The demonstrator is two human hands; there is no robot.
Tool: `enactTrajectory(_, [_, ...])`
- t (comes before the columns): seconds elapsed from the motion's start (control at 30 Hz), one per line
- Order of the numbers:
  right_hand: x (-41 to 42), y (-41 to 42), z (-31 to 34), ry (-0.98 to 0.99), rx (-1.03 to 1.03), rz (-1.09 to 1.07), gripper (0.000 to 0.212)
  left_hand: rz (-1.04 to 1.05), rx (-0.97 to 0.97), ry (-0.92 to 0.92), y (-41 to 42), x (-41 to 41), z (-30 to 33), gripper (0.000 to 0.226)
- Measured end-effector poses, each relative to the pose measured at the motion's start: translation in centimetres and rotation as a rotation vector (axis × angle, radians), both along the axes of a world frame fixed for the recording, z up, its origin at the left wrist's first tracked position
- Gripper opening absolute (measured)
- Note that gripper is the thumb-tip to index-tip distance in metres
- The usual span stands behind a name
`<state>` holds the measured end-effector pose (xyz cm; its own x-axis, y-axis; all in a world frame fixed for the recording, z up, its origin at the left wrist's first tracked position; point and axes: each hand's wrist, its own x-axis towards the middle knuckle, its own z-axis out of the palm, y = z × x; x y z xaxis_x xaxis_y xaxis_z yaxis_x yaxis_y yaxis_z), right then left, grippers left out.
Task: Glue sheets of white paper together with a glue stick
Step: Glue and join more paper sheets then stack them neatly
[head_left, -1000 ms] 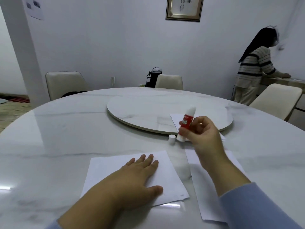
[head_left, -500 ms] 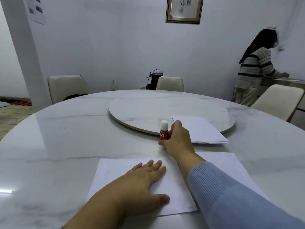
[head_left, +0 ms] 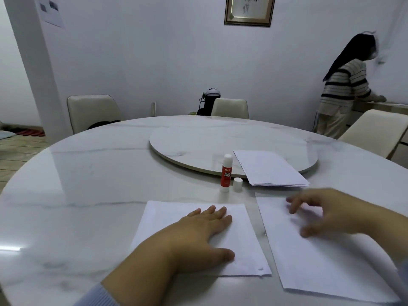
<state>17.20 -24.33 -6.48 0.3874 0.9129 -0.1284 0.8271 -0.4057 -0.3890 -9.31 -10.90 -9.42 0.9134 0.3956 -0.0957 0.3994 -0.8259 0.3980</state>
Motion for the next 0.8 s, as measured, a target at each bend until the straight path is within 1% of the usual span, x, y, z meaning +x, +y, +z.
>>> enactTrajectory(0.1, [-0.2,-2.0,-0.8,-0.034,-0.106,-0.072,0.072,-0.013,0.023,-0.019,0.1,0.4,-0.2,0.069])
enactTrajectory(0.17, [-0.7,-2.5,-0.2,-0.112,-0.173,-0.094,0.091,-0.024,0.049,-0.035,0.2,0.6,-0.4,0.068])
enactTrajectory(0.23, [-1.0,-2.3,0.1,-0.220,-0.203,-0.099,0.101,-0.030,0.083,-0.052,0.3,0.7,-0.7,0.068])
enactTrajectory(0.3, [-1.4,-2.2,0.1,-0.283,-0.198,-0.108,0.106,-0.041,0.114,-0.072,0.3,0.6,-0.8,0.067])
enactTrajectory(0.33, [-1.4,-2.1,0.0,-0.273,-0.184,-0.117,0.106,-0.046,0.124,-0.092,0.3,0.6,-0.9,0.067])
enactTrajectory(0.4, [-1.5,-2.1,0.1,-0.190,-0.131,-0.149,0.107,-0.020,0.113,-0.163,0.2,0.7,-1.0,0.062])
enactTrajectory(0.47, [-1.5,-2.4,0.6,-0.134,-0.085,-0.179,0.104,0.067,0.084,-0.332,0.5,0.6,-1.0,0.052])
enactTrajectory(0.5, [-1.4,-2.7,0.9,-0.123,-0.066,-0.192,0.098,0.132,0.079,-0.432,0.8,0.5,-0.9,0.047])
enactTrajectory(0.57, [-0.8,-3.3,1.9,-0.053,0.018,-0.196,0.070,0.275,0.027,-0.622,1.3,0.0,-0.5,0.034])
enactTrajectory(0.63, [-0.3,-4.2,3.5,0.102,0.196,-0.209,0.041,0.404,-0.110,-0.799,1.7,-0.8,0.2,0.021])
enactTrajectory(0.67, [0.0,-4.7,4.4,0.195,0.283,-0.221,0.032,0.457,-0.192,-0.859,1.7,-1.3,0.5,0.018])
enactTrajectory(0.73, [0.0,-5.7,5.9,0.332,0.398,-0.221,0.023,0.524,-0.292,-0.891,1.3,-1.9,0.9,0.017])
enactTrajectory(0.8, [-0.1,-6.4,7.0,0.432,0.505,-0.207,0.020,0.498,-0.386,-0.867,0.7,-2.1,1.1,0.017])
